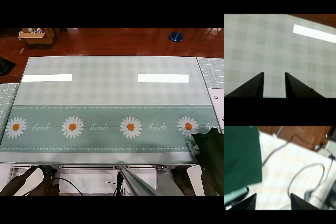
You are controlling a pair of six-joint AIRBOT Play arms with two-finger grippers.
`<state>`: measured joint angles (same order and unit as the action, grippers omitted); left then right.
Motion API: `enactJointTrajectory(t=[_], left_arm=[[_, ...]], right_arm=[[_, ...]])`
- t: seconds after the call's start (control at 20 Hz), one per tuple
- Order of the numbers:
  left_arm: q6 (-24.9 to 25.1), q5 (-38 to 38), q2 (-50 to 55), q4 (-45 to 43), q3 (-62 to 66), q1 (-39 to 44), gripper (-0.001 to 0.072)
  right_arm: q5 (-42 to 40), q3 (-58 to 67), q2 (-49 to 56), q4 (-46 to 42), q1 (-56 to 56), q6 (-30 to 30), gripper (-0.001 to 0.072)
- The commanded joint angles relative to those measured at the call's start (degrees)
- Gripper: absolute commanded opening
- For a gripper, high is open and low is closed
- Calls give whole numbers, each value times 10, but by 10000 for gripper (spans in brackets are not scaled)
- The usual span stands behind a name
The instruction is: Fold the shirts.
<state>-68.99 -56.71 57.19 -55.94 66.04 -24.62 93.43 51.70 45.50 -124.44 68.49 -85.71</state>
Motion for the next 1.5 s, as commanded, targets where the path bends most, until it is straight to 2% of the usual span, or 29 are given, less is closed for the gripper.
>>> enactJointTrajectory(t=[0.0,0.05,0.1,0.15,0.25,0.4,0.45,0.5,0.55,0.7,0.85,0.95,1.1,1.3,1.45], left_arm=[[0,-4,12,0,0,3,455],[0,-13,19,0,0,10,634],[2,-28,28,0,0,23,665],[13,-39,37,-1,0,41,665],[17,-38,59,-3,0,92,664],[-17,-31,99,-32,1,174,663],[-35,-35,114,-60,1,201,664],[-47,-44,130,-90,1,228,672],[-56,-50,143,-114,1,251,718],[-90,-70,179,-162,1,302,718],[-138,-79,197,-191,1,326,718],[-146,-79,197,-226,1,335,718],[-225,-79,197,-297,3,337,718],[-272,-75,197,-342,3,337,714],[-273,-53,197,-345,3,337,714]], right_arm=[[-181,23,2,186,-42,2,494],[-234,40,10,288,-71,3,493],[-265,57,29,389,-111,10,491],[-267,72,56,457,-157,18,491],[-248,97,119,512,-270,30,491],[-264,105,191,504,-427,37,500],[-268,105,209,502,-467,50,608],[-270,105,223,495,-498,57,608],[-270,105,233,486,-529,65,608],[-298,105,237,436,-594,85,608],[-336,105,237,386,-630,82,608],[-339,105,237,384,-634,78,608],[-339,105,237,380,-632,68,608],[-350,105,237,379,-632,42,607],[-361,105,237,379,-632,19,607]])
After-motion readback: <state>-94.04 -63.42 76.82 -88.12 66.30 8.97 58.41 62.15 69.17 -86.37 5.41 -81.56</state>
